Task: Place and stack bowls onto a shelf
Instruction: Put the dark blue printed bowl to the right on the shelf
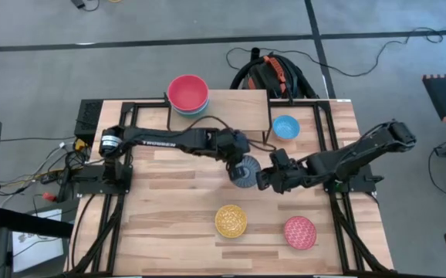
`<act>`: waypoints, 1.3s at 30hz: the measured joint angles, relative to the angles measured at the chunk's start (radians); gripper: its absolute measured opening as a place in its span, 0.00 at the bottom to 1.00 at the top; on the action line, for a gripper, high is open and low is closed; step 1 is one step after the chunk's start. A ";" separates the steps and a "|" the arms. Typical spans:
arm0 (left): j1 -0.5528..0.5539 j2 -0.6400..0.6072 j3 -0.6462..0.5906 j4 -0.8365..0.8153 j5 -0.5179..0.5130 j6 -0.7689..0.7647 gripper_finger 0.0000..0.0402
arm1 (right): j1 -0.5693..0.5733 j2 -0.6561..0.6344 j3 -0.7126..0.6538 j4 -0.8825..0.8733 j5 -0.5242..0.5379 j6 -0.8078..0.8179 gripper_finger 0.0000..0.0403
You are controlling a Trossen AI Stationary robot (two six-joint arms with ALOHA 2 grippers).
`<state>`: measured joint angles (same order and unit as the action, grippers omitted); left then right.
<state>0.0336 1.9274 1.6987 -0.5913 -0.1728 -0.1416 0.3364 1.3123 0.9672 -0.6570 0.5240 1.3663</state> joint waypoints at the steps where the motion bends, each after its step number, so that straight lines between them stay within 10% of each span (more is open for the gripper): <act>1: 0.003 0.000 0.021 -0.023 -0.002 0.011 0.01 | -0.002 -0.010 0.000 0.003 0.010 -0.005 0.51; 18: 0.189 -0.001 0.434 -0.304 -0.011 0.229 0.00 | -0.108 -0.265 -0.003 0.155 0.269 -0.175 0.51; 39: 0.481 0.173 0.452 -0.124 0.084 0.278 0.00 | -0.166 -0.236 -0.003 0.271 0.257 -0.177 0.46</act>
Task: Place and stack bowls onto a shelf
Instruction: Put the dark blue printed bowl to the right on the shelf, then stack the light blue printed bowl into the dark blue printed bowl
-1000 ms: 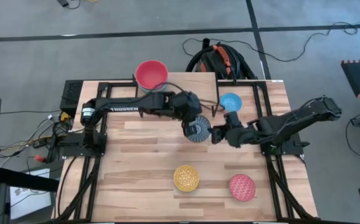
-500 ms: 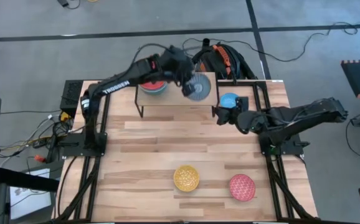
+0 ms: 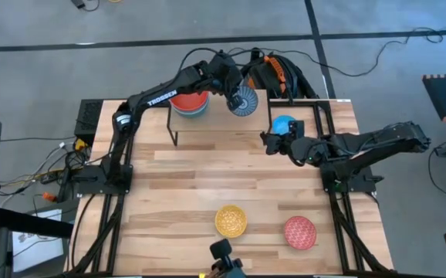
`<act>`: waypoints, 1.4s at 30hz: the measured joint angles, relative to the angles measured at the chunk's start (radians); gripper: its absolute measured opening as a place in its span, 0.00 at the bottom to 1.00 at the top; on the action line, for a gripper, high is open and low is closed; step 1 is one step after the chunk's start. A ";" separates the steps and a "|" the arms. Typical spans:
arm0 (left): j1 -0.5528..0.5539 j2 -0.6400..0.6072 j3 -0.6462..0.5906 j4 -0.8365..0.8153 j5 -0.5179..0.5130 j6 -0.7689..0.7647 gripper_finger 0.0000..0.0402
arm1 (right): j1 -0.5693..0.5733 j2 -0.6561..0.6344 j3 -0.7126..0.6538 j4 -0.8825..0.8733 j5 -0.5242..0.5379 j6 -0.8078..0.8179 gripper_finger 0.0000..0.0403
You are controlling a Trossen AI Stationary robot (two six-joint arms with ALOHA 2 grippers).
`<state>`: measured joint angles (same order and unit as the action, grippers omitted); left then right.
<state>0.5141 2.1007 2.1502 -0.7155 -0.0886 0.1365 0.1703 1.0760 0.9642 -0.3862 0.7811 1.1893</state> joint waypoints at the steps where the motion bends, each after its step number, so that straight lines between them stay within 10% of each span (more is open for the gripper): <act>1: 0.004 0.005 0.000 0.000 0.003 0.001 0.00 | -0.002 0.005 0.000 0.002 0.000 0.001 0.46; 18: 0.024 0.043 0.000 -0.030 0.006 0.043 0.04 | -0.061 0.010 0.000 0.007 -0.025 0.017 0.46; 32: 0.031 0.039 0.009 -0.043 -0.049 0.034 0.42 | -0.131 0.010 0.001 -0.081 -0.029 0.025 0.46; 42: 0.031 -0.038 0.200 -0.156 0.058 -0.005 0.46 | -0.399 -0.003 0.002 -0.422 -0.140 0.116 0.42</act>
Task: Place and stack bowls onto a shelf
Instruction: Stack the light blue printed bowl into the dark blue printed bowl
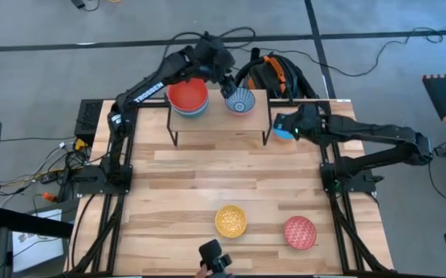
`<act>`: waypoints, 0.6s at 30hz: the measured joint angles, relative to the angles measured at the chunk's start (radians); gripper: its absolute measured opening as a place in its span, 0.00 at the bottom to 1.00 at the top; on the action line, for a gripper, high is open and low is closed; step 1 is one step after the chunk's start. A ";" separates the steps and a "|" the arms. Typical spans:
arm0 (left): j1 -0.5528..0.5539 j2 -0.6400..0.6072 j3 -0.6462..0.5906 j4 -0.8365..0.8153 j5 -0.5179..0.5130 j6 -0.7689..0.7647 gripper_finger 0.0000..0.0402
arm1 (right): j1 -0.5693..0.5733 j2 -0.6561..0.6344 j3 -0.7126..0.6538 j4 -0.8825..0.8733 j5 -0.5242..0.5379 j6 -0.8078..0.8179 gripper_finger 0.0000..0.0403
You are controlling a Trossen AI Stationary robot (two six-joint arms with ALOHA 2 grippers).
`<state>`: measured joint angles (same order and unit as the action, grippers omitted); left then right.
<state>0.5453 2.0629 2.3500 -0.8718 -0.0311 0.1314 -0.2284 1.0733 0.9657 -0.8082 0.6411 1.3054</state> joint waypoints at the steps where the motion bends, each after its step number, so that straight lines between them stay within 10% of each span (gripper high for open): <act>1: 0.000 -0.014 0.000 0.005 0.009 -0.010 0.46 | -0.040 0.004 -0.001 -0.027 -0.025 0.012 0.41; 18: -0.086 -0.118 -0.094 -0.160 0.084 -0.050 0.46 | -0.459 0.009 -0.358 0.129 -0.346 0.045 0.37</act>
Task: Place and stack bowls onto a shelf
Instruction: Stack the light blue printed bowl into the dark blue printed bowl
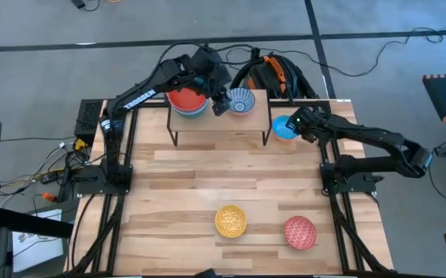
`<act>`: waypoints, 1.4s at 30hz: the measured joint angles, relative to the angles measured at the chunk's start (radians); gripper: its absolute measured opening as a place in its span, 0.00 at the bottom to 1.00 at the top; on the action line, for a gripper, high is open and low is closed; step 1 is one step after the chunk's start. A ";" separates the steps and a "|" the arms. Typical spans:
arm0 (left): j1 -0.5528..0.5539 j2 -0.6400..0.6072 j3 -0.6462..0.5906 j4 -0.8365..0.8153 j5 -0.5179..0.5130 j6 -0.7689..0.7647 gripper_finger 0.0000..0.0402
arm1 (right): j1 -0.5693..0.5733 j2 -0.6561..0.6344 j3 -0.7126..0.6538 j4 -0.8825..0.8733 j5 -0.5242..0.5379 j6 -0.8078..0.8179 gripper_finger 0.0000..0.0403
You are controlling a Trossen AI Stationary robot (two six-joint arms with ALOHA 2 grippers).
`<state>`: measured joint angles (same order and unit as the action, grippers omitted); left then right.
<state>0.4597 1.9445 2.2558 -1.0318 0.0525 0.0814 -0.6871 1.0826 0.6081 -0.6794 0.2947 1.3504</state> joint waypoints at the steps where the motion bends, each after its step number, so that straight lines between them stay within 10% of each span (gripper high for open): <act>1: -0.004 -0.025 -0.026 0.012 0.000 0.000 0.46 | -0.011 0.001 -0.010 0.023 -0.007 -0.014 0.37; 16: -0.112 -0.526 -0.725 0.338 -0.134 -0.155 0.46 | -0.075 0.200 -0.062 0.187 -0.031 -0.100 0.37; 25: -0.202 -0.703 -0.871 0.276 -0.272 -0.309 0.44 | -0.054 0.311 -0.059 0.295 -0.046 -0.097 0.25; 42: -0.403 -0.805 -0.997 0.277 -0.404 -0.489 0.34 | 0.150 0.091 -0.064 0.022 -0.040 -0.028 0.15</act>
<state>0.0564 1.1399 1.2583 -0.7547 -0.3516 -0.4071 -0.5366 1.1741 0.5442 -0.6577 0.2550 1.3228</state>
